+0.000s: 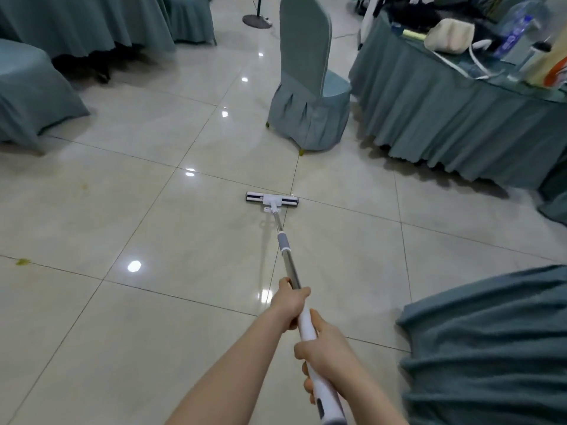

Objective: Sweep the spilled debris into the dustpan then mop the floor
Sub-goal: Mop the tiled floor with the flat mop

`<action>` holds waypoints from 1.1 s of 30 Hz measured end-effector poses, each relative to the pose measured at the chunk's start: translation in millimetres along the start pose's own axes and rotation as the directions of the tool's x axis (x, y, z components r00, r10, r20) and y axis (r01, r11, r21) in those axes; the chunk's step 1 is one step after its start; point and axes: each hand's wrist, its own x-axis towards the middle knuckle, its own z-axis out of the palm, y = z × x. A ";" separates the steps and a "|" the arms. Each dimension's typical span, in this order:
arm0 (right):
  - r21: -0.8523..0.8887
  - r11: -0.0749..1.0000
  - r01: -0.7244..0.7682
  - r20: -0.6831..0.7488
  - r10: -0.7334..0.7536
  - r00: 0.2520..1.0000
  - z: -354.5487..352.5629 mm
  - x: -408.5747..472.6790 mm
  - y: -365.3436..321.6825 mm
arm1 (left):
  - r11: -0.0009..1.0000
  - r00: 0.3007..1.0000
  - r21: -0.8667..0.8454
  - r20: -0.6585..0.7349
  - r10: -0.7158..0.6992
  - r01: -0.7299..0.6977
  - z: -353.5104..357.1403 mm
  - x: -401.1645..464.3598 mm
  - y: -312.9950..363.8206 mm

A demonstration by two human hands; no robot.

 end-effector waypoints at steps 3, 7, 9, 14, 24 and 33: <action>-0.016 1.000 0.007 0.019 -0.007 1.000 8.5 36.1 -17.0 | 0.999 0.999 0.038 -0.015 0.030 -0.029 -15.4 29.7 14.0; -0.026 0.999 -0.030 0.061 0.031 0.998 14.3 41.8 -16.8 | 0.998 1.000 0.051 0.019 0.022 -0.023 -24.8 29.6 12.4; -0.034 0.999 -0.040 0.080 0.043 0.996 12.8 28.2 -7.6 | 0.998 0.999 0.058 0.029 0.018 -0.020 -21.4 16.4 2.1; -0.079 0.997 -0.020 0.129 0.030 0.991 -1.1 -29.0 41.7 | 0.998 0.999 0.059 0.044 0.020 -0.023 5.1 -36.1 -44.9; -0.193 0.981 -0.001 0.261 0.053 0.964 -11.9 -219.0 240.1 | 0.995 1.000 -0.101 0.009 -0.007 0.008 88.4 -242.1 -237.9; -0.380 0.924 0.024 0.313 0.104 0.944 -52.7 -355.3 375.9 | 0.979 0.998 -0.202 -0.041 -0.048 0.039 181.7 -369.9 -375.1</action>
